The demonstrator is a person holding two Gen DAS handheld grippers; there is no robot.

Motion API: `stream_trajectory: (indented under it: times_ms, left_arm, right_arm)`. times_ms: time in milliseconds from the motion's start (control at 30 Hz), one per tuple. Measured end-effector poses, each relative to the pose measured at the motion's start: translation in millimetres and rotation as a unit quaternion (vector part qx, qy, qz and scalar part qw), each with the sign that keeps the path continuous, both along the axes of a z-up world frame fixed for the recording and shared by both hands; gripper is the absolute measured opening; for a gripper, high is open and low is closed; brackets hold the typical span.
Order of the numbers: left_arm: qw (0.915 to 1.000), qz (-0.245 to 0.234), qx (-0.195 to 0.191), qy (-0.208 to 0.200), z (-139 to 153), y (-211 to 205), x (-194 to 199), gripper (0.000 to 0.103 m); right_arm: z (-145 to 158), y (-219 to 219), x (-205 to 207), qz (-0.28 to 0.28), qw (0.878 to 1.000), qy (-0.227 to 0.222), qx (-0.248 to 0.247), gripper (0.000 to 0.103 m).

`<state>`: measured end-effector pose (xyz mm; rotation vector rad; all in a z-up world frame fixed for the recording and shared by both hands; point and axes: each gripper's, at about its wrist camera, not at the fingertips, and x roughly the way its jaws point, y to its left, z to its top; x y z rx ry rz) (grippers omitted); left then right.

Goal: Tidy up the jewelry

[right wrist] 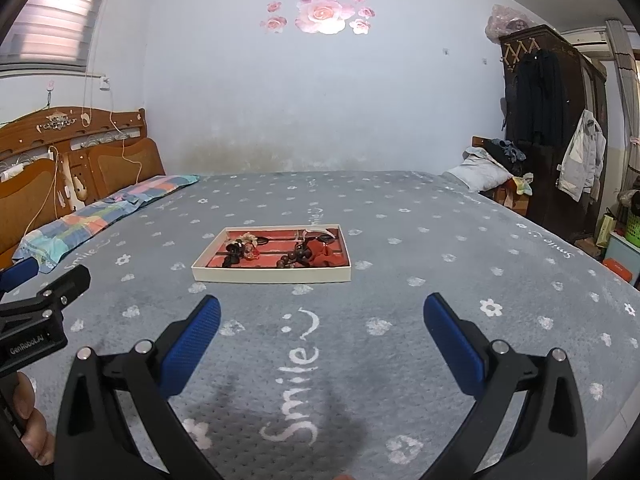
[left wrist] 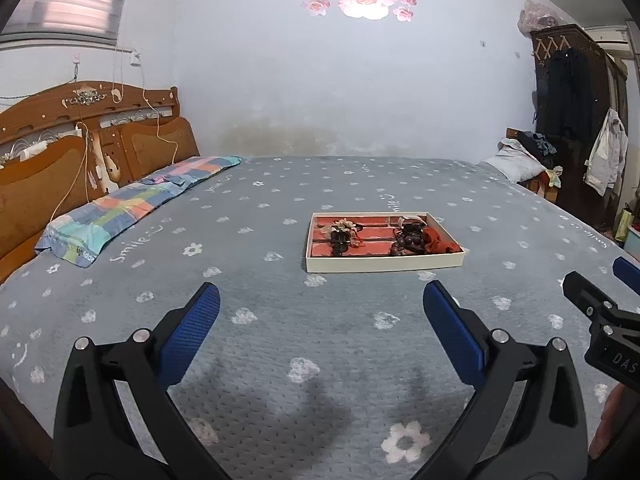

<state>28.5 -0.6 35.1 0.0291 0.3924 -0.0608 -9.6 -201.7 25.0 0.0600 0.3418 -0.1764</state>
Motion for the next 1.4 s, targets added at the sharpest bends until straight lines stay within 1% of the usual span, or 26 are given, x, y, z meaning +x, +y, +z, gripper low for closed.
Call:
stream_trajectory:
  times_ms: [133,767,1400]
  left_arm:
    - [1.0000,0.004,0.006,-0.003,0.5,-0.1,0.1,0.098]
    - [1.0000,0.006,0.006,-0.004,0.8,-1.0,-1.1,0.098]
    - [0.9999,0.005,0.007,-0.009,3.4,-3.1,-4.3,0.098]
  right_arm:
    - [-0.4,0.0,0.4,-0.003,1.000,0.002,-0.002,0.099]
    - [-0.1,-2.5,1.2,-0.008,1.000,0.006,-0.001,0.099]
    - [4.5,0.9,-1.8,-0.009,1.000,-0.003,-0.006,0.099]
